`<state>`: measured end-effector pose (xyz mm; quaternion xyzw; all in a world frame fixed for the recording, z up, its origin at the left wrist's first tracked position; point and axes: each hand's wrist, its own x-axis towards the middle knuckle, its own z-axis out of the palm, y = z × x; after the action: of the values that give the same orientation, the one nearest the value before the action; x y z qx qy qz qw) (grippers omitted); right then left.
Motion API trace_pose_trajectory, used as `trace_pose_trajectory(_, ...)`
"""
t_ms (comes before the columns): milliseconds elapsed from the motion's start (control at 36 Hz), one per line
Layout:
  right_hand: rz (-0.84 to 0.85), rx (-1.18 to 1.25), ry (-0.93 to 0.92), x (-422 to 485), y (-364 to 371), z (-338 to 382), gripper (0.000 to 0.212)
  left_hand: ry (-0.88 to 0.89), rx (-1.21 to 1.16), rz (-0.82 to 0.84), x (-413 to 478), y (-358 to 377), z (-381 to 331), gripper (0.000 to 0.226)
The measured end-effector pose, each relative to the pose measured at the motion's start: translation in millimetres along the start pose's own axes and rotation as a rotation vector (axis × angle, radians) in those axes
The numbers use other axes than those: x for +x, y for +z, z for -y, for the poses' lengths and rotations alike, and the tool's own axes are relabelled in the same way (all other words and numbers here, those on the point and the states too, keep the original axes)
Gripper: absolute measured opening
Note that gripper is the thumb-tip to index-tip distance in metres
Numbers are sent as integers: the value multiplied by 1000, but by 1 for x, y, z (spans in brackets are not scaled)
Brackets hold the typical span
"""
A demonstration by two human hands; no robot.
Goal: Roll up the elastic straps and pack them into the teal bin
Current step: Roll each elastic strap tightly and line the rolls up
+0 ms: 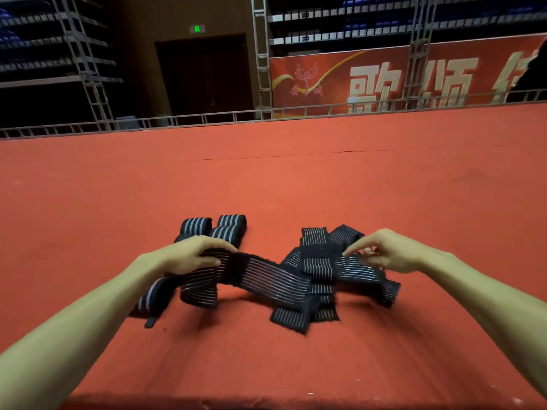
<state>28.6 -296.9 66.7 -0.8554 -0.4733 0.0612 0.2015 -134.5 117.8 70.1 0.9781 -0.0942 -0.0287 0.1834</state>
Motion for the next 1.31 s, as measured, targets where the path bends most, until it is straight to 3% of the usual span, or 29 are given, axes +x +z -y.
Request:
trace_pose_trajectory(83,-90,108,18,-4,9,-3,31,-73,-1,-27,-8,7,14,45)
trace_pose_trajectory(222,-12,106,7,14,46,17,33,-147,109,107,4,35,19,42)
trace_pose_trajectory(389,-14,140,36,35,83,36,36,-193,211,148,13,57,27,44)
trace_pose_trajectory(528,-36,145,61,49,100,41,35,-217,458,25,29,71,9,40)
trace_pose_trajectory(611,-36,133,80,52,106,39,36,-77,258,-58,45,87,-19,34)
trace_pose_trajectory(667,-37,134,92,52,109,36,36,-21,61,-19,55,101,-40,31)
trace_pose_trajectory(806,-55,160,113,49,114,30,34,28,-178,-34,68,138,-69,36)
trace_pose_trajectory(972,-63,188,121,42,118,31,33,83,-148,-81,71,152,-70,47)
trace_pose_trajectory(1222,-167,231,147,40,124,35,40,12,-286,-201,63,146,-69,13)
trace_pose_trajectory(1306,-150,242,166,39,130,35,50,-78,-372,-287,61,144,-65,13)
